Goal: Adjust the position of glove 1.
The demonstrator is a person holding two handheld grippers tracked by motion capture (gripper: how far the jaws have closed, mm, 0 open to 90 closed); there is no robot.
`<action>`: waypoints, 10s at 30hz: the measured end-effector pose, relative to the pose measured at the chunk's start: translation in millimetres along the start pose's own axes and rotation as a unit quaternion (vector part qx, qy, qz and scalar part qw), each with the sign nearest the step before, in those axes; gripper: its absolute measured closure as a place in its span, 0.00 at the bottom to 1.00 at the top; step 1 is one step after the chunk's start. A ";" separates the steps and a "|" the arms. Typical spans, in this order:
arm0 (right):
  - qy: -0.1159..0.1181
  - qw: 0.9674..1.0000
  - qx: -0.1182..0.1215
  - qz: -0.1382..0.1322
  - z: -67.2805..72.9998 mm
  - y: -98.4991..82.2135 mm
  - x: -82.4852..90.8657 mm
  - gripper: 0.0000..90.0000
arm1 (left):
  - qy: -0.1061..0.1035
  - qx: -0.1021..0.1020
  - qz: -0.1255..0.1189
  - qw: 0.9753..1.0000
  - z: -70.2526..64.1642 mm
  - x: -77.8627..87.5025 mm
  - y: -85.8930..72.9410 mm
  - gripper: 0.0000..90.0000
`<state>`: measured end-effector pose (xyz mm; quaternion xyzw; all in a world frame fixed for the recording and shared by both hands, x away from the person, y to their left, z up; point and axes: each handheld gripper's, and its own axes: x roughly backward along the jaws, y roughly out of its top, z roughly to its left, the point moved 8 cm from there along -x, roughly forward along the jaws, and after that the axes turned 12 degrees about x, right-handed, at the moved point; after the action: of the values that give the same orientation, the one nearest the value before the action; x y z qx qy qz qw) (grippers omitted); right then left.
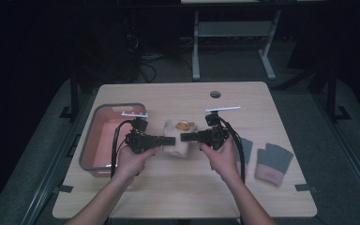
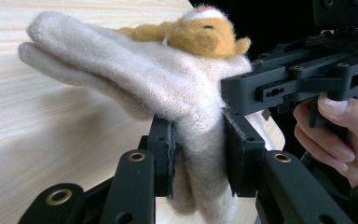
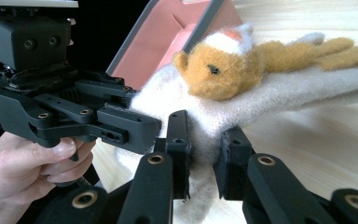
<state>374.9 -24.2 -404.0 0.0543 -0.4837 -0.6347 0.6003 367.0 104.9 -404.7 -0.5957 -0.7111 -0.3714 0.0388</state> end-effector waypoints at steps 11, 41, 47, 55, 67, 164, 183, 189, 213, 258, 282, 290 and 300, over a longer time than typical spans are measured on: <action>0.007 1.000 0.013 0.003 10.3 21.6 -7.3 0.86 | -0.004 0.000 -0.015 1.000 0.8 19.5 15.4 0.74; 0.035 0.998 0.054 0.010 52.8 77.0 -38.0 0.86 | 0.000 -0.005 -0.055 0.998 8.8 87.0 46.2 0.74; 0.037 0.997 0.066 0.015 62.2 84.9 -48.9 0.86 | 0.003 -0.003 -0.061 0.998 15.3 101.1 47.8 0.74; 0.044 0.996 0.075 0.021 72.7 93.2 -63.1 0.86 | 0.009 0.005 -0.071 0.997 22.4 117.3 49.4 0.74; 0.061 0.994 0.082 0.031 83.3 98.3 -86.8 0.86 | 0.021 0.011 -0.078 0.997 37.6 137.3 47.4 0.74; 0.065 0.983 0.060 0.158 45.9 46.9 -172.4 0.77 | 0.205 0.108 0.006 0.973 155.4 118.1 -12.9 0.73; 0.073 0.987 0.055 0.134 41.1 47.8 -144.8 0.73 | 0.259 0.058 0.011 0.964 147.3 132.1 -1.4 0.74; 0.070 0.988 0.055 0.126 38.4 45.9 -141.0 0.73 | 0.274 0.061 0.036 0.959 156.8 121.6 -5.3 0.71; 0.065 0.992 0.051 0.099 25.5 42.7 -96.2 0.70 | 0.235 0.043 0.007 0.971 121.7 123.8 13.7 0.65; 0.015 0.997 0.032 0.068 -16.2 32.4 -11.6 0.55 | 0.144 -0.045 -0.028 0.988 37.6 83.6 38.3 0.44; -0.019 0.998 0.028 0.058 -34.1 15.3 31.8 0.45 | 0.106 -0.072 -0.010 0.992 2.6 43.3 37.5 0.35; -0.046 0.997 0.029 0.061 -39.5 4.9 46.2 0.44 | 0.105 -0.090 -0.005 0.990 -10.4 33.1 31.5 0.31; -0.069 0.996 0.025 0.057 -50.3 -14.0 69.5 0.44 | 0.096 -0.108 0.003 0.989 -26.3 17.0 22.8 0.25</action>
<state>378.7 -111.0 -404.3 -0.0018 -0.5418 -0.5894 0.5992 371.9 104.0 -366.3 -0.5603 -0.6576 -0.5018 0.0437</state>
